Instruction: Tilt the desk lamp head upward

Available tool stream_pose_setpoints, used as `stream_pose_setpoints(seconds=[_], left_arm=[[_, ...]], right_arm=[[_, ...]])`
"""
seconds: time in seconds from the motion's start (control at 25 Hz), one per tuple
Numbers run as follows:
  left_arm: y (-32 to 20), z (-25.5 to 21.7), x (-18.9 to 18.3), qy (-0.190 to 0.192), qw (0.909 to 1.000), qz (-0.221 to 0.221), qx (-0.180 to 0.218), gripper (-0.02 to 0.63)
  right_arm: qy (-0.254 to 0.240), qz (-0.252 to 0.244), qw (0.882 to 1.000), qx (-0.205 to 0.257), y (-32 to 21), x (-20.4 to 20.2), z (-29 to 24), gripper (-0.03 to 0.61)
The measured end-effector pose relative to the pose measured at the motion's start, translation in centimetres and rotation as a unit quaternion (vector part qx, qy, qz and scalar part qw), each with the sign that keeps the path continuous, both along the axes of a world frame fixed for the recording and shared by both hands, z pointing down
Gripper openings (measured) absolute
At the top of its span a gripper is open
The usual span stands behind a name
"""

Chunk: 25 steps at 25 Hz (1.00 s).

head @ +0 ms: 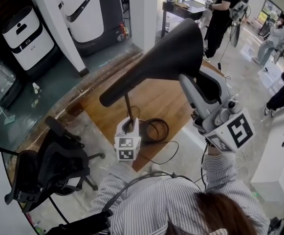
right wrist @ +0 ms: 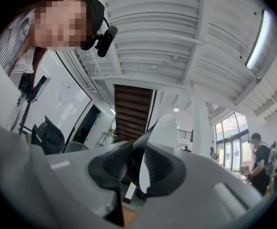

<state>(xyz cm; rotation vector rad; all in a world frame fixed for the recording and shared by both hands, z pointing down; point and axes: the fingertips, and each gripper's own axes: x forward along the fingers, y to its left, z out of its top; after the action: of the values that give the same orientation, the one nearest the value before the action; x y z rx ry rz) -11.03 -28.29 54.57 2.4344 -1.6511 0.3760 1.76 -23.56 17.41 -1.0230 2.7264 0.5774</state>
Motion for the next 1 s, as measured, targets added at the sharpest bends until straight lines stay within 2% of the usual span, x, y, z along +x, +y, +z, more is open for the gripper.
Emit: stream_pose_setpoints(seconds=[0.2, 0.36, 0.6, 0.72, 1.0], left_arm=[[0.0, 0.0, 0.2, 0.004, 1.0, 0.0, -0.001, 0.054], [-0.2, -0.3, 0.0, 0.041, 0.9991, -0.003, -0.009, 0.052], [-0.1, -0.2, 0.2, 0.068, 0.9972, 0.013, -0.028, 0.058], [-0.1, -0.2, 0.2, 0.072, 0.9967, 0.014, -0.036, 0.061], [0.3, -0.7, 0.0, 0.084, 0.9959, 0.011, -0.032, 0.078]], right_arm=[[0.008, -0.001, 1.0, 0.004, 0.1, 0.0, 0.0, 0.078], [-0.006, -0.003, 1.0, -0.002, 0.1, 0.4, 0.0, 0.078], [-0.022, 0.003, 1.0, 0.016, 0.7, 0.9, 0.4, 0.081], [-0.036, 0.001, 0.999, 0.028, 1.0, 1.1, 0.5, 0.083], [-0.062, 0.0, 0.998, 0.023, 1.3, 1.7, 0.6, 0.091]])
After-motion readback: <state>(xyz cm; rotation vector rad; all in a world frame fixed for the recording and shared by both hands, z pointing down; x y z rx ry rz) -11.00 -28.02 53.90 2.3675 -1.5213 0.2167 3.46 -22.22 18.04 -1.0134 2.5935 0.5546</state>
